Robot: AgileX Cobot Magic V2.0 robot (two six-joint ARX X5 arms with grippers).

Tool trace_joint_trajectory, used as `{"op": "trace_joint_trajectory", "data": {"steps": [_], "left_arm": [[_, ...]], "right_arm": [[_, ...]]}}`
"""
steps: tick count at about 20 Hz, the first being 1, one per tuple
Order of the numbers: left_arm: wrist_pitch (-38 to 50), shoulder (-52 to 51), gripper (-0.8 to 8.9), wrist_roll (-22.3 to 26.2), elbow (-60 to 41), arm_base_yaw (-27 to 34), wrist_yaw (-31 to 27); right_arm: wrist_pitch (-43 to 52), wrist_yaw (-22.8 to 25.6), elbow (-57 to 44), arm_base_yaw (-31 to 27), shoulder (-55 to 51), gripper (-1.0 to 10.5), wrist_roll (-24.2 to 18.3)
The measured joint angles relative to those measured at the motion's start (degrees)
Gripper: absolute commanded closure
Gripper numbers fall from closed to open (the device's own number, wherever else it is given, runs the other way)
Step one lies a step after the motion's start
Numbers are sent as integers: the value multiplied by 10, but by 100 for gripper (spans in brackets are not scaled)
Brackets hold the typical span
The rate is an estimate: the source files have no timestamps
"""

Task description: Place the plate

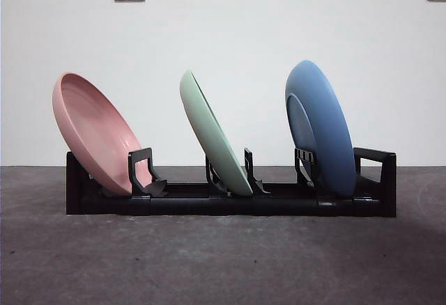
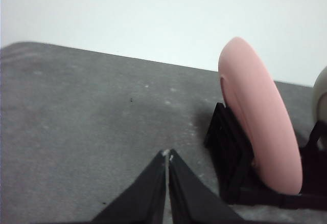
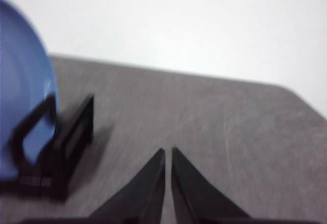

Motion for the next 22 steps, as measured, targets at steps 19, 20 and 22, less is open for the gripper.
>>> {"op": "trace_joint_trajectory", "data": {"steps": [19,20,22], "left_arm": [[5,11,804,-217,62,0,55],[-13,18,803,-217,83,0,64],[-61,41,803,-214,141,0,86]], "right_arm": [[-8,-89,62,0,10,933,327],[-25,-93,84,0,17,933,333],[-52,-112,138,0,36,933,338]]}}
